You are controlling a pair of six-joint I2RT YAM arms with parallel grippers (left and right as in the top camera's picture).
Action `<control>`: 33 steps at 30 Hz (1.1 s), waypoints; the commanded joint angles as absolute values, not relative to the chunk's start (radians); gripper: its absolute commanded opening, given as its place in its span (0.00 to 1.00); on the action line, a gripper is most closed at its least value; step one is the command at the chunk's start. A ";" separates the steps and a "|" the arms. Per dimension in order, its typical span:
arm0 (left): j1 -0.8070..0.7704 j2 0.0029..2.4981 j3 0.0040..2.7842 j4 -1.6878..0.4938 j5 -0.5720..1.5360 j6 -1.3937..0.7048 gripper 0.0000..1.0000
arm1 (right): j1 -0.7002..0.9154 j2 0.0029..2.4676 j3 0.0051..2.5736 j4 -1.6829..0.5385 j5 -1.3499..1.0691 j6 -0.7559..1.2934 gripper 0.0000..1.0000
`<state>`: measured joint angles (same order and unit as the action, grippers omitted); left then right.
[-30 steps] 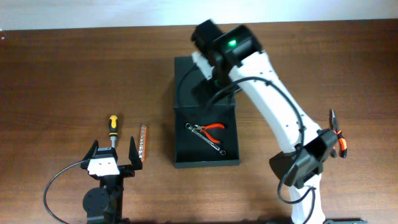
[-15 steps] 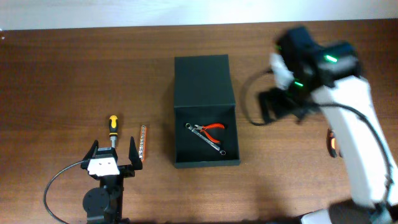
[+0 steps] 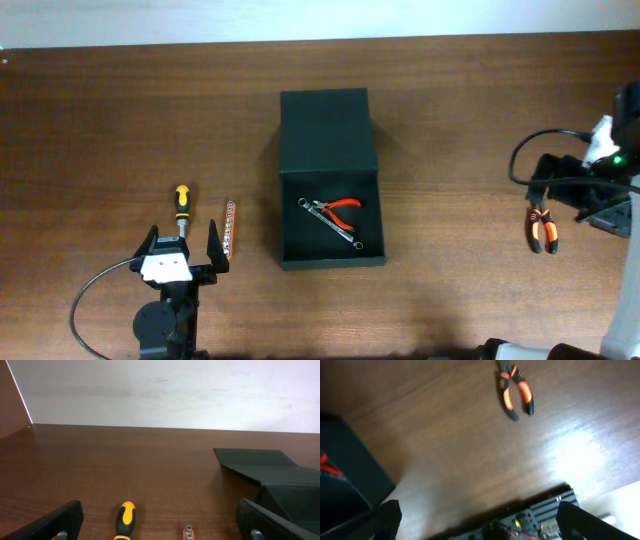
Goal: Pack container
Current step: 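Move the right gripper over the orange needle-nose pliers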
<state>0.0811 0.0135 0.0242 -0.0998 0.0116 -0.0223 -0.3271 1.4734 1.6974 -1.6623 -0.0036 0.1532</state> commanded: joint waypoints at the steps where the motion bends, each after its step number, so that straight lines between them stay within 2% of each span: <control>1: 0.088 0.006 0.017 -0.097 0.022 -0.010 0.99 | -0.343 1.462 1.686 -1.608 -0.014 0.123 0.99; 8: 0.088 0.006 0.017 -0.097 0.022 -0.010 0.99 | -0.342 1.462 1.588 -1.411 0.010 -0.080 0.99; 14: 0.088 0.006 0.017 -0.097 0.022 -0.010 0.99 | -0.342 1.481 1.468 -1.360 0.142 -0.079 0.99; 19: 0.088 0.006 0.017 -0.097 0.021 -0.010 0.99 | -0.342 1.495 1.462 -1.324 0.138 -0.131 0.99; 22: 0.088 0.006 0.017 -0.097 0.021 -0.010 0.99 | -0.342 1.506 1.443 -1.221 0.078 -0.236 0.99; 24: 0.088 0.006 0.017 -0.097 0.021 -0.010 0.99 | -0.342 1.519 1.424 -1.184 0.057 -0.235 0.99; 33: 0.088 0.006 0.017 -0.097 0.021 -0.010 0.99 | -0.342 1.640 1.363 -1.220 0.058 -0.233 0.99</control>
<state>0.0811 0.0139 0.0242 -0.0998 0.0113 -0.0219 -0.3389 1.6039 1.3823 -1.2186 0.0700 -0.2176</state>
